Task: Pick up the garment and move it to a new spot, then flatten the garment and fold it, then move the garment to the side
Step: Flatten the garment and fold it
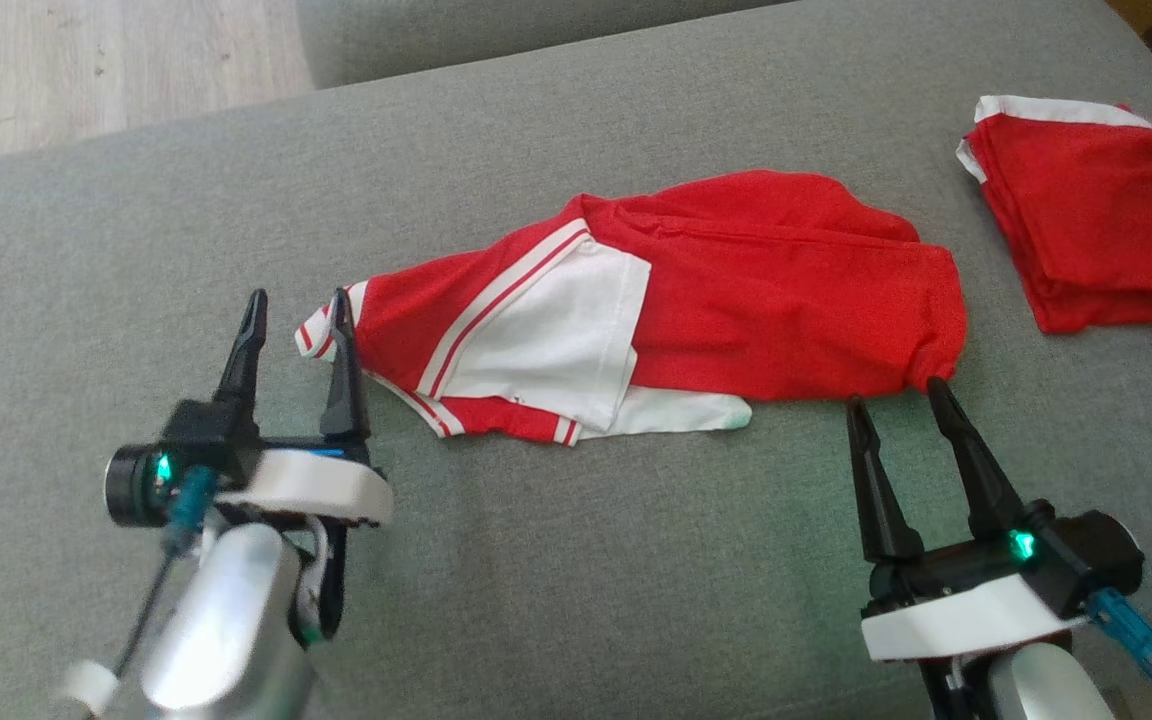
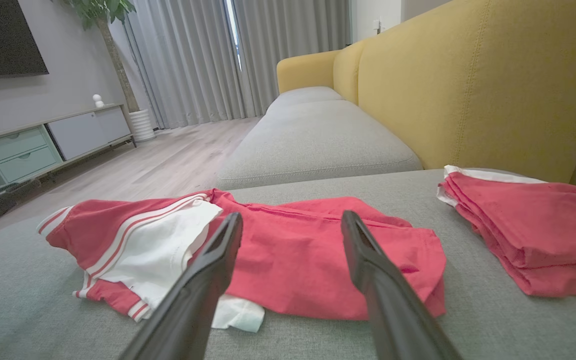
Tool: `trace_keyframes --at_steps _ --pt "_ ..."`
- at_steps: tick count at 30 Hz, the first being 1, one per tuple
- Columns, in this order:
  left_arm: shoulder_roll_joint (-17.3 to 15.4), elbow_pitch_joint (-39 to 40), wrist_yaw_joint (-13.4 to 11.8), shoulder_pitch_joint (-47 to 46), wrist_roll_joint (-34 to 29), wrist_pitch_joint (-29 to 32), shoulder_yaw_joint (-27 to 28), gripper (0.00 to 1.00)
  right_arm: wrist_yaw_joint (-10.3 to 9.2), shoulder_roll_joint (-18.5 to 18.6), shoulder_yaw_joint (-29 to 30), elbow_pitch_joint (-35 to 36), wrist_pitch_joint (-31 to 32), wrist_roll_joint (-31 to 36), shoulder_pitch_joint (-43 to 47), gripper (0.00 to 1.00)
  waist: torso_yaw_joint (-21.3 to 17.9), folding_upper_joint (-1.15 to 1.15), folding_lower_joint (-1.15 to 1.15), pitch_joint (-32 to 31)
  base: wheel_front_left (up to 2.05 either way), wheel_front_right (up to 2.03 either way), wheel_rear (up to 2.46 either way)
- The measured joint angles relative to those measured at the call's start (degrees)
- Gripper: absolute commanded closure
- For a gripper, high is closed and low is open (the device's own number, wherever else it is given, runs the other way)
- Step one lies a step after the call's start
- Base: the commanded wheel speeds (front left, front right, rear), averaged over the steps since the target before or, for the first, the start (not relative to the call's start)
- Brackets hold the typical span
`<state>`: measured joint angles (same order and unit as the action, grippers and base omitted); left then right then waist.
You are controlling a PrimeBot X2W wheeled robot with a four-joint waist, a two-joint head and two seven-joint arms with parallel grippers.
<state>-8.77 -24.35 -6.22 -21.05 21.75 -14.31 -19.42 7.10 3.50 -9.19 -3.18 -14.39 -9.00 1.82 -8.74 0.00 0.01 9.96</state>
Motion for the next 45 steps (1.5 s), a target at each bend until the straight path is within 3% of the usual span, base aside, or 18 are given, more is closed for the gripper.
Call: trace_keyframes --at_steps 4,8,12,15,21,27,45 --pt "1.1 4.1 -0.8 3.9 -8.3 -0.4 -2.9 0.00 0.00 0.0 -0.1 -0.1 0.0 0.0 0.0 0.00 0.1 0.00 -0.01 -0.3 0.00 0.00 0.00" --pt "2.8 3.4 0.5 6.0 -11.9 -0.4 -7.7 0.00 0.00 0.0 -0.4 -0.1 0.0 0.0 0.0 0.00 0.1 0.00 -0.01 0.0 0.00 0.00 0.00" --pt "4.5 -4.7 3.4 4.9 -14.5 -0.4 -14.0 0.00 0.00 0.1 -1.4 -0.1 0.0 0.0 0.0 0.00 -0.5 0.00 -0.01 0.8 0.00 0.00 0.00" --pt "5.2 -11.4 3.8 1.3 -14.9 1.1 -16.3 0.00 0.00 0.3 -2.0 -0.2 0.0 -0.1 -0.2 0.00 -1.2 0.00 0.00 1.5 0.00 0.00 0.00" --pt "5.8 -19.5 2.6 -8.0 -17.5 1.6 -20.5 0.00 0.00 1.0 -2.0 -0.3 0.0 -0.2 -1.1 0.00 -3.1 0.00 0.00 2.7 0.00 0.00 0.00" --pt "6.0 -25.0 1.6 -9.8 -18.8 1.0 -23.7 0.00 0.00 1.0 -2.3 -0.7 0.0 -0.6 -1.2 0.00 -4.5 0.00 0.00 2.6 0.00 0.00 0.00" --pt "5.9 -29.1 -0.7 -13.0 -19.7 -0.3 -25.7 0.00 0.01 0.9 -2.8 -1.0 0.0 -0.6 -1.2 0.00 -6.7 0.00 -0.01 2.2 0.00 0.00 0.00"
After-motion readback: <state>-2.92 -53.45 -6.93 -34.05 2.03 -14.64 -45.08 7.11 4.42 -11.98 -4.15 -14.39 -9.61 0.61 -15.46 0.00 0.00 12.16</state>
